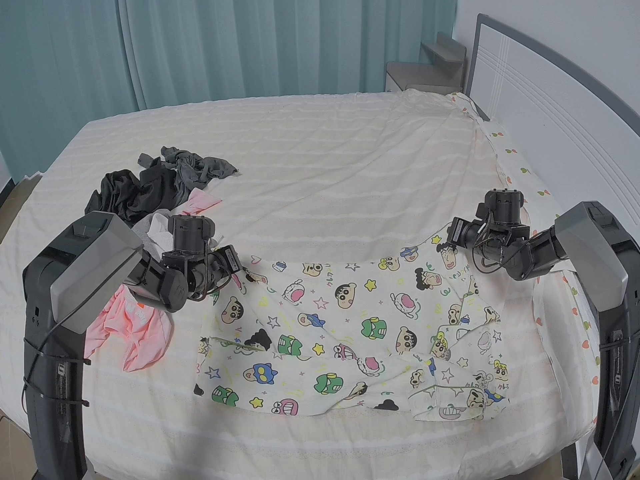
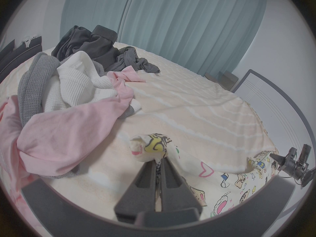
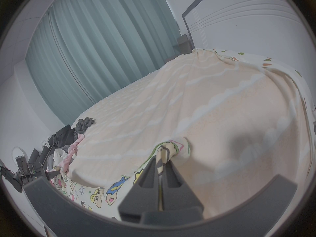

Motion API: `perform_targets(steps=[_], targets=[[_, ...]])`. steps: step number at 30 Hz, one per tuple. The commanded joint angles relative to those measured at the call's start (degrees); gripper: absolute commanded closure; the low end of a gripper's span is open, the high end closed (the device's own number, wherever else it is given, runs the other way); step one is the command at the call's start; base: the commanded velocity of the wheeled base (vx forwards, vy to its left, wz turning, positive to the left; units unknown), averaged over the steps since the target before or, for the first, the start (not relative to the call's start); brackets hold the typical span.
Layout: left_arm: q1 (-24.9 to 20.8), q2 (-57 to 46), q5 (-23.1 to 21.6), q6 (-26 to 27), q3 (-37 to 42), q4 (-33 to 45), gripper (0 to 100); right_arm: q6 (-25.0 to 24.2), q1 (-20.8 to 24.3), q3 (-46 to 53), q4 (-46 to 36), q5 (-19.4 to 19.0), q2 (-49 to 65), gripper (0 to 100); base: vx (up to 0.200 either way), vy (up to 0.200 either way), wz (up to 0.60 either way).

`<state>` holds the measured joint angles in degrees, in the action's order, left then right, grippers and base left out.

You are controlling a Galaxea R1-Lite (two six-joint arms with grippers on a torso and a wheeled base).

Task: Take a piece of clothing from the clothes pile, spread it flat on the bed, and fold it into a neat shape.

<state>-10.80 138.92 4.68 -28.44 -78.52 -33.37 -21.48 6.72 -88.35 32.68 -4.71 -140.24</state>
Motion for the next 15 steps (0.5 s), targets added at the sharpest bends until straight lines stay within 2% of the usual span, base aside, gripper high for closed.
perform_targets(steps=[1, 13, 15], targets=[[-0.01, -0.67, 0.50, -0.04, -0.14, -0.12, 100, -0.14, -0.48, 0.10, 0.45, -0.04, 1.64, 100, 0.000, 0.000, 0.00], [-0.36, -1.73, 0.86, 0.32, 2.32, -1.44, 100, -0.14, -1.27, 5.64, 0.54, -0.83, 4.89, 100, 0.000, 0.000, 0.00], [-0.45, -2.52, 0.77, 0.49, 3.55, -1.61, 100, -0.23, -1.71, 8.01, 0.54, -1.97, 6.47, 100, 0.000, 0.000, 0.00]])
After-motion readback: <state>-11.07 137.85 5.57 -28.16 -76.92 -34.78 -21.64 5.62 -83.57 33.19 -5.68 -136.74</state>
